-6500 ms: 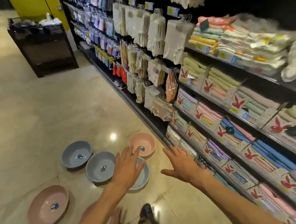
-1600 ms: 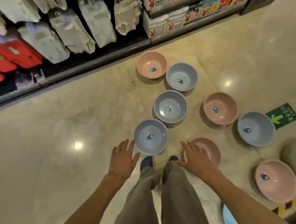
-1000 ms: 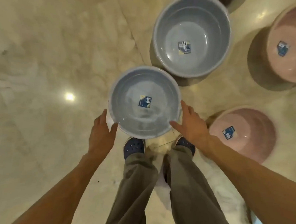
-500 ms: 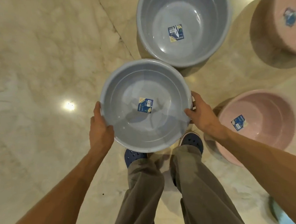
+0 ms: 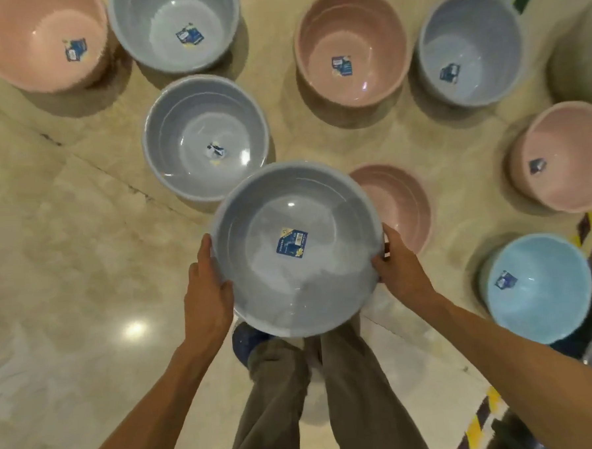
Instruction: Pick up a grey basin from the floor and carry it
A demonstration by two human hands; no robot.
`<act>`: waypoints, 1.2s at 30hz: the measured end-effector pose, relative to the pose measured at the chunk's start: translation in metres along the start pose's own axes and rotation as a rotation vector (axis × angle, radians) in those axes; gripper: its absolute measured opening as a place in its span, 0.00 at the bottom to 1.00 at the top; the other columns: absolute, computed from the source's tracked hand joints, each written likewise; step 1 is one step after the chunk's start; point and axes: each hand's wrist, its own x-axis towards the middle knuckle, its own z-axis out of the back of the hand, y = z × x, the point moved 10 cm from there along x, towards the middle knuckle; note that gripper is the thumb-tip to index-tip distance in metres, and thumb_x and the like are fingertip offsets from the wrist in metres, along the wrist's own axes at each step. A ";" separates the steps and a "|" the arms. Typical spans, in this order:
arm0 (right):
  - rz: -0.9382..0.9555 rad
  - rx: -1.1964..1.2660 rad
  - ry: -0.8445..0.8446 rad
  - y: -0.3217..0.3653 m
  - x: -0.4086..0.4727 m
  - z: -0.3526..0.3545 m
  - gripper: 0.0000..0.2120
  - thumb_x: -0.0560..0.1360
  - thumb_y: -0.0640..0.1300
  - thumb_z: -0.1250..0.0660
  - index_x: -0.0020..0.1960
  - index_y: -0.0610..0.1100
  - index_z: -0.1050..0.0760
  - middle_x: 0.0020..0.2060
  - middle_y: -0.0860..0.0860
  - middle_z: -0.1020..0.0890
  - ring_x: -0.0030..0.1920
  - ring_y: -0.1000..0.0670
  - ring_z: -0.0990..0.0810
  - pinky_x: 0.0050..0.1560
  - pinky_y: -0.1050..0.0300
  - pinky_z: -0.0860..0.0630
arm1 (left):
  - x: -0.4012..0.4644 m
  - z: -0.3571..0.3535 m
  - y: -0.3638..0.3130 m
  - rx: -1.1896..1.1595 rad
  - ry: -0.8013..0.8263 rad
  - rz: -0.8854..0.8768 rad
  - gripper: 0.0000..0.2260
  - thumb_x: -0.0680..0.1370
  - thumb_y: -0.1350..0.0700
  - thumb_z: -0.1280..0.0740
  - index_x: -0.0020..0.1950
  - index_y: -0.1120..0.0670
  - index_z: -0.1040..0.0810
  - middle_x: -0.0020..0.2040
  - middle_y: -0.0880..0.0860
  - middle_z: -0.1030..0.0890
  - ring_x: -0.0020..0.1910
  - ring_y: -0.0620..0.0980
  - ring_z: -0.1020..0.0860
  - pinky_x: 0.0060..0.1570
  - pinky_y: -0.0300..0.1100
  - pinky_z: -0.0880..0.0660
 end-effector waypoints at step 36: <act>-0.409 0.331 -0.233 -0.279 0.134 0.052 0.25 0.86 0.47 0.40 0.81 0.55 0.42 0.59 0.56 0.26 0.55 0.49 0.23 0.57 0.48 0.21 | 0.173 -0.303 -0.083 0.433 0.205 -0.050 0.24 0.87 0.49 0.48 0.83 0.42 0.51 0.68 0.56 0.22 0.59 0.61 0.20 0.63 0.61 0.24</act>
